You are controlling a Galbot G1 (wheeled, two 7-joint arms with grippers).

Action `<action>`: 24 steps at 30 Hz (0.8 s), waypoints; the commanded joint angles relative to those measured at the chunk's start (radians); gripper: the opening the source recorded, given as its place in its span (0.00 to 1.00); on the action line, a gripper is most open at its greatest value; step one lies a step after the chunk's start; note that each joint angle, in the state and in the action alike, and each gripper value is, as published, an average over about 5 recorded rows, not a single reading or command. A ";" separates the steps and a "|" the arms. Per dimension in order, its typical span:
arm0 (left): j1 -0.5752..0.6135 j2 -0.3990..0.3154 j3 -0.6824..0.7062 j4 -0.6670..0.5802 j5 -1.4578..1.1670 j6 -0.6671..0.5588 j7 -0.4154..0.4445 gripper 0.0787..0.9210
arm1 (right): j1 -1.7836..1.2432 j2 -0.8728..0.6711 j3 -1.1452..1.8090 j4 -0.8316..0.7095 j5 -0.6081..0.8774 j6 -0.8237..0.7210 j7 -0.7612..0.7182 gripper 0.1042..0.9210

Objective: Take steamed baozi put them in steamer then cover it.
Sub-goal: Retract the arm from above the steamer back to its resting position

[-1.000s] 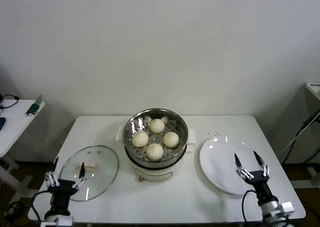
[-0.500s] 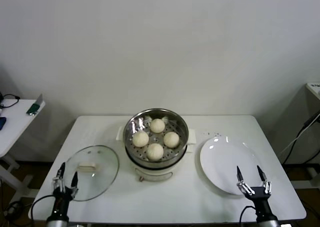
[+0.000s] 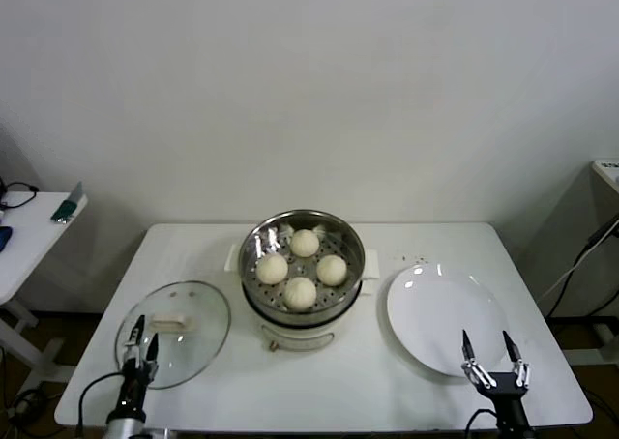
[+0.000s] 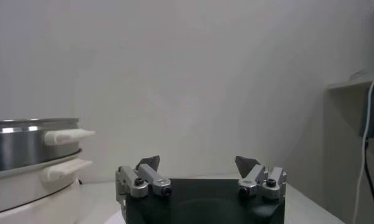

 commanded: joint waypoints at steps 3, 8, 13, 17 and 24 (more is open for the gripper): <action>-0.048 -0.001 -0.002 0.067 0.058 0.001 -0.019 0.88 | -0.020 0.016 0.010 0.010 -0.004 0.015 0.005 0.88; -0.093 0.001 0.005 0.103 0.059 0.000 -0.015 0.88 | -0.027 0.022 0.014 0.008 -0.004 0.022 0.008 0.88; -0.130 0.009 0.015 0.131 0.058 -0.005 -0.015 0.86 | -0.030 0.030 0.017 0.011 -0.007 0.024 0.009 0.88; -0.148 0.014 0.023 0.141 0.050 -0.006 -0.015 0.76 | -0.033 0.035 0.017 0.020 -0.009 0.024 0.008 0.88; -0.183 0.026 0.028 0.203 0.040 -0.008 -0.010 0.51 | -0.032 0.039 0.018 0.026 -0.009 0.023 0.010 0.88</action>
